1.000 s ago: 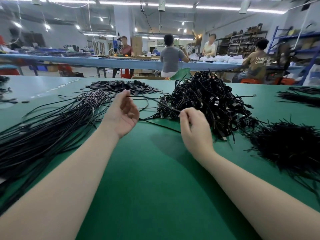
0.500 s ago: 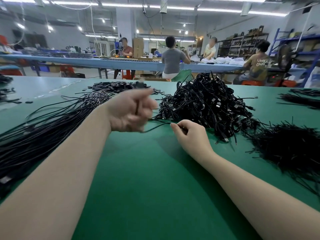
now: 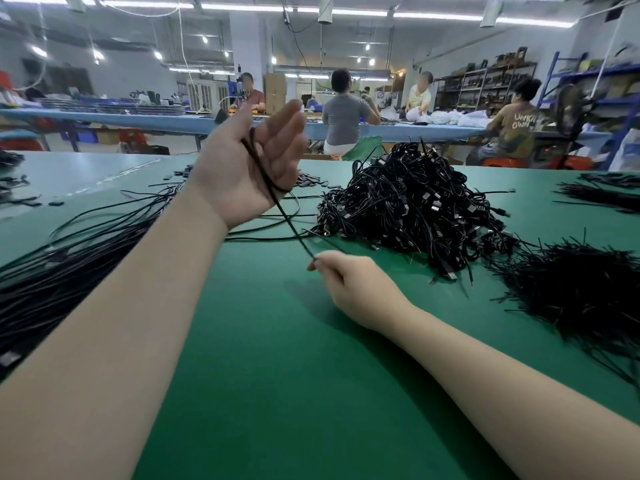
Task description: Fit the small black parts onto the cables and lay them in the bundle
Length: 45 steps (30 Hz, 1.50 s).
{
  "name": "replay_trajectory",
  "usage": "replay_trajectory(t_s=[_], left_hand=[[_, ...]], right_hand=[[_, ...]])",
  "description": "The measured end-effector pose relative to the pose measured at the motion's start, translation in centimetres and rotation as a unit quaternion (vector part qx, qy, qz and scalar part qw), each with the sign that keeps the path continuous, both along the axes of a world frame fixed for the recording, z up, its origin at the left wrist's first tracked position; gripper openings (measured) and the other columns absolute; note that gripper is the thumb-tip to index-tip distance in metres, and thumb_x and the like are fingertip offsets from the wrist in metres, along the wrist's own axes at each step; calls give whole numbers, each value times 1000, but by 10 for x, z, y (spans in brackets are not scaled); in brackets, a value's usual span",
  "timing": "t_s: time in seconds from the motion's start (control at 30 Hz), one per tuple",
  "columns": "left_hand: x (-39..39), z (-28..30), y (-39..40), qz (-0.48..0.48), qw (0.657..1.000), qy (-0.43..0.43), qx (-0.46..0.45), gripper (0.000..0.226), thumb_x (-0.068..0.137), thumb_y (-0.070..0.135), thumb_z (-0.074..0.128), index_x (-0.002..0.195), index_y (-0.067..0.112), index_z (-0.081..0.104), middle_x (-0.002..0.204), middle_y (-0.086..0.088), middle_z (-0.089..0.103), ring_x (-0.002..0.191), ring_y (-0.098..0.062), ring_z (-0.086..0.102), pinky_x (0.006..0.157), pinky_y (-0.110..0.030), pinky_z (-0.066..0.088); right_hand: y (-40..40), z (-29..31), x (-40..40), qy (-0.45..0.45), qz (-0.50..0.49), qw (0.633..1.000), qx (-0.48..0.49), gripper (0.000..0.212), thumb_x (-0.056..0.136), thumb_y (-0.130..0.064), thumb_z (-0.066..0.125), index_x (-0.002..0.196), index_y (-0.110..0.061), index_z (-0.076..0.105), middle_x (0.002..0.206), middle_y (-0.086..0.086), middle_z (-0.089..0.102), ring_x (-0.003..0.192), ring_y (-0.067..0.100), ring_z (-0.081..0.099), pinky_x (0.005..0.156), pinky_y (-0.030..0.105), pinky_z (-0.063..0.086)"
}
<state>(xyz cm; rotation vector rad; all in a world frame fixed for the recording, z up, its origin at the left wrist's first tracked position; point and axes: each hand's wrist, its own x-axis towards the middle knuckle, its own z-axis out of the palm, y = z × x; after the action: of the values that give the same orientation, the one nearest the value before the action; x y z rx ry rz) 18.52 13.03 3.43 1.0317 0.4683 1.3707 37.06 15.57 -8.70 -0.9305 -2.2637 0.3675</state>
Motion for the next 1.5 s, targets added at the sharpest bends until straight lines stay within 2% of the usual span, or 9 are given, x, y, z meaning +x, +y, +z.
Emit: replay_trajectory(t_s=[0.17, 0.23, 0.4, 0.5, 0.63, 0.8, 1.0, 1.27, 1.5], left_hand=[[22, -9, -10, -127, 803, 569, -124, 68, 91, 63, 30, 99, 13, 75, 95, -5, 75, 72, -11, 70, 51, -18, 45], [38, -24, -1, -50, 763, 622, -172, 70, 96, 62, 20, 117, 12, 63, 112, -7, 71, 91, -14, 68, 66, -20, 48], [34, -22, 17, 194, 948, 233, -96, 58, 102, 50, 21, 125, 8, 55, 121, -10, 66, 98, -17, 65, 76, -23, 50], [12, -2, 7, 96, 995, 4, 4, 50, 101, 45, 29, 105, 14, 68, 95, -1, 74, 79, -12, 69, 66, -21, 51], [4, 1, -6, -24, 985, 171, -13, 48, 95, 43, 42, 68, 19, 73, 56, 9, 60, 45, -5, 49, 46, -18, 37], [44, -28, 2, -73, 778, 611, -128, 66, 99, 57, 18, 113, 13, 65, 100, -3, 74, 81, -12, 69, 66, -22, 47], [53, -36, 26, 146, 959, 217, -106, 53, 104, 46, 23, 111, 10, 62, 98, -2, 70, 91, -14, 64, 86, -27, 50], [47, -42, 26, 124, 986, 16, -108, 37, 104, 23, 38, 78, 7, 60, 73, -5, 67, 75, -18, 65, 57, -16, 53], [49, -58, 19, 8, 984, 81, -158, 41, 102, 30, 42, 71, 11, 61, 76, -4, 66, 60, -10, 62, 53, -16, 52]], right_hand=[[10, 6, 9, 142, -155, 977, 35, 30, 93, -41, 55, 72, -21, 59, 55, -8, 48, 57, 14, 44, 57, 33, 38], [6, 10, 7, 208, -158, 962, 81, 32, 94, -38, 55, 68, -19, 53, 55, -8, 45, 56, 12, 42, 55, 32, 34], [-11, 8, -6, 142, 9, 982, 122, 20, 96, -21, 50, 88, -15, 67, 59, -23, 51, 52, -2, 44, 55, 25, 34], [-4, -2, -7, 35, 28, 999, 24, 19, 98, -24, 49, 95, -22, 67, 52, -29, 49, 48, -5, 42, 53, 26, 31], [13, -1, 4, 35, -121, 991, -42, 29, 97, -41, 47, 87, -22, 67, 49, -9, 48, 47, 7, 41, 54, 27, 32], [13, 21, 8, 188, -171, 967, -4, 28, 94, -39, 52, 78, -18, 60, 60, -7, 55, 58, 11, 49, 55, 31, 36], [-11, 22, -13, 108, -115, 978, 135, 21, 97, -25, 48, 83, -15, 60, 81, 6, 65, 76, 29, 58, 64, 40, 44], [2, 10, -7, 153, -14, 977, -146, 25, 99, -23, 46, 98, -19, 70, 92, -3, 71, 86, 12, 63, 78, 24, 48], [10, 21, -1, 328, 90, 820, -462, 24, 100, -34, 44, 87, -21, 61, 74, 0, 73, 74, 18, 70, 64, 24, 50]])
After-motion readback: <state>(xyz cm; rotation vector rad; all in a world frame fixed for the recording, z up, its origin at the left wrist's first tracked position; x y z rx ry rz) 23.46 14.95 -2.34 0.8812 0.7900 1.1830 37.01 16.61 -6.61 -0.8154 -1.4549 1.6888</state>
